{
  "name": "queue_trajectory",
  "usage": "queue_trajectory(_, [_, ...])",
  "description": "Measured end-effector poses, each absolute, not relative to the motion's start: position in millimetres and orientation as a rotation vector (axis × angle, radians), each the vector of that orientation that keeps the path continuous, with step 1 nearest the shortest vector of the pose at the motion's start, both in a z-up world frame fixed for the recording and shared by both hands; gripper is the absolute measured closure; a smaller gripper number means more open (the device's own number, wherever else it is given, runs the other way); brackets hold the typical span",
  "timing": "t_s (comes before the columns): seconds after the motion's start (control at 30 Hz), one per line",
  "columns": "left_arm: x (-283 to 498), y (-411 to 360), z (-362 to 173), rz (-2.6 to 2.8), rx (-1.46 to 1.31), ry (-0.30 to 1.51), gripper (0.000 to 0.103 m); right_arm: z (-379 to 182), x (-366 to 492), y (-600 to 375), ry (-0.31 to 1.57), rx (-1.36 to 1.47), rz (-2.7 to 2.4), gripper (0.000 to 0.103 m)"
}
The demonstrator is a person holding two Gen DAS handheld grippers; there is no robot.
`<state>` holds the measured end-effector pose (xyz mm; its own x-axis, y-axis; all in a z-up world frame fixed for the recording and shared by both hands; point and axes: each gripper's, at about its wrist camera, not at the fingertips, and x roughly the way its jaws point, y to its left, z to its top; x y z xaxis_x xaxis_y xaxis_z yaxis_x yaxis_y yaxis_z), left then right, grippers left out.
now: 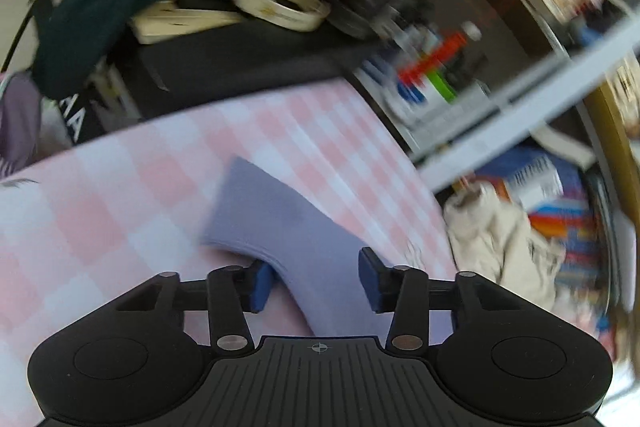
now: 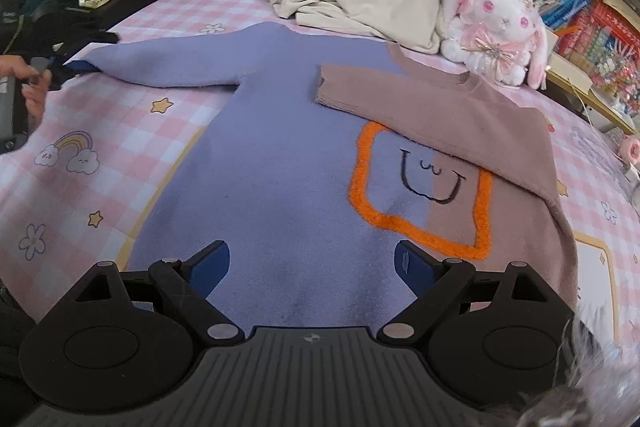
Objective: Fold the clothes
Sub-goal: 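Reach to the lavender sleeve cuff and grasp it with the left gripper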
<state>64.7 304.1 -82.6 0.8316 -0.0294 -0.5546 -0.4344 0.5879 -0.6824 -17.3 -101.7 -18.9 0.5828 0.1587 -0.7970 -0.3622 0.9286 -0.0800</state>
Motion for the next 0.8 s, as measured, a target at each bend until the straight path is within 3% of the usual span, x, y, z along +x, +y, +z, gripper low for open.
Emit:
queue_trajectory(0.33, [59.6,312.3,-88.6,0.308,-1.024,0.535,0.068,-19.9,-20.2,-110.1,0.913,-0.238,0.284,0.013])
queue_trajectory(0.37, [59.7,312.1,-88.6,0.314,-1.019,0.539,0.070,-20.1,-20.8,-112.4,0.916,-0.233,0.280,0.013])
queue_trajectory(0.43, [58.4,313.7,-90.6,0.331,-1.026,0.545,0.084,-20.3,-22.0,-117.1,0.920,-0.223,0.271,0.013])
queue_trajectory(0.53, [53.9,321.1,-97.4,0.350,-1.090,0.546,0.097,-21.4,-24.4,-124.3,0.927,-0.213,0.263,0.013])
queue_trajectory(0.8, [57.5,300.4,-74.6,0.393,-0.958,0.557,0.099,-21.1,-26.3,-149.9,0.913,-0.206,0.281,0.013])
